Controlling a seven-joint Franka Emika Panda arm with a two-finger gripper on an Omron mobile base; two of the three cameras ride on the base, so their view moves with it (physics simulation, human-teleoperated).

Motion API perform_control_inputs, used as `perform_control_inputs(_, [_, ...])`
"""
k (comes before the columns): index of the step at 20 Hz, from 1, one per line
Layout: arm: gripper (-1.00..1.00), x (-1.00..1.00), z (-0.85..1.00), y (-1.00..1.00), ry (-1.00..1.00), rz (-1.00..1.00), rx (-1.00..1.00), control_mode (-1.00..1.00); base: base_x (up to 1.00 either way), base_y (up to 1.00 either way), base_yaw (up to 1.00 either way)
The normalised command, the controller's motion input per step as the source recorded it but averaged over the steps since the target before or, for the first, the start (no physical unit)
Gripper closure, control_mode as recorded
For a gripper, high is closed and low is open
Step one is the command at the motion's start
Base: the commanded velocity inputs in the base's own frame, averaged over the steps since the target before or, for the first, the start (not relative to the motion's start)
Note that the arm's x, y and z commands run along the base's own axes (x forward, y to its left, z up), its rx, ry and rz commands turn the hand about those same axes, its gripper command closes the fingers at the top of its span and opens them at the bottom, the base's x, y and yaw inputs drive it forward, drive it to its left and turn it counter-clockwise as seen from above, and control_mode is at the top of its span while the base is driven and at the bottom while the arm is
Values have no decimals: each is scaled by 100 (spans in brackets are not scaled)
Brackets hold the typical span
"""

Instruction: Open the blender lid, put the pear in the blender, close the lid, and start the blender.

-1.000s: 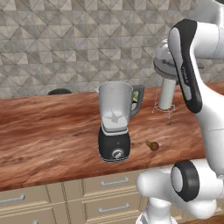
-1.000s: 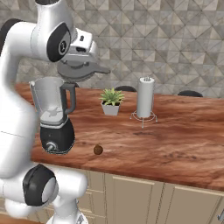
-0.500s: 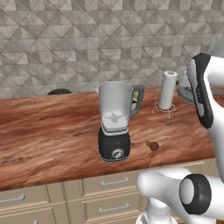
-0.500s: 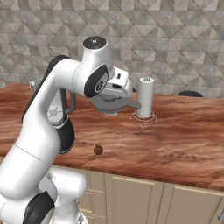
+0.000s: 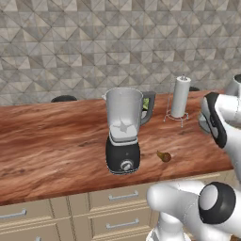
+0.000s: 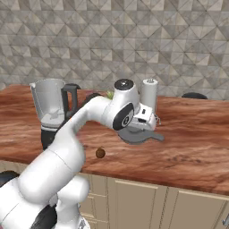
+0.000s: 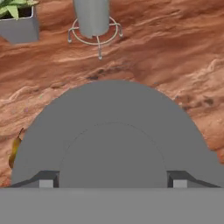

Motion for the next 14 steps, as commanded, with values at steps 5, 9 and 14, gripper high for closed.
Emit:
perform_control_inputs(5, [100, 92, -100, -22, 26, 0, 0, -100, 0, 0, 0])
perform_control_inputs(9, [100, 71, -100, -1, 14, 0, 1, -100, 0, 0, 0])
perform_control_inputs(14, [100, 40, -92, -1, 3, 2, 7, -100, 0, 0, 0])
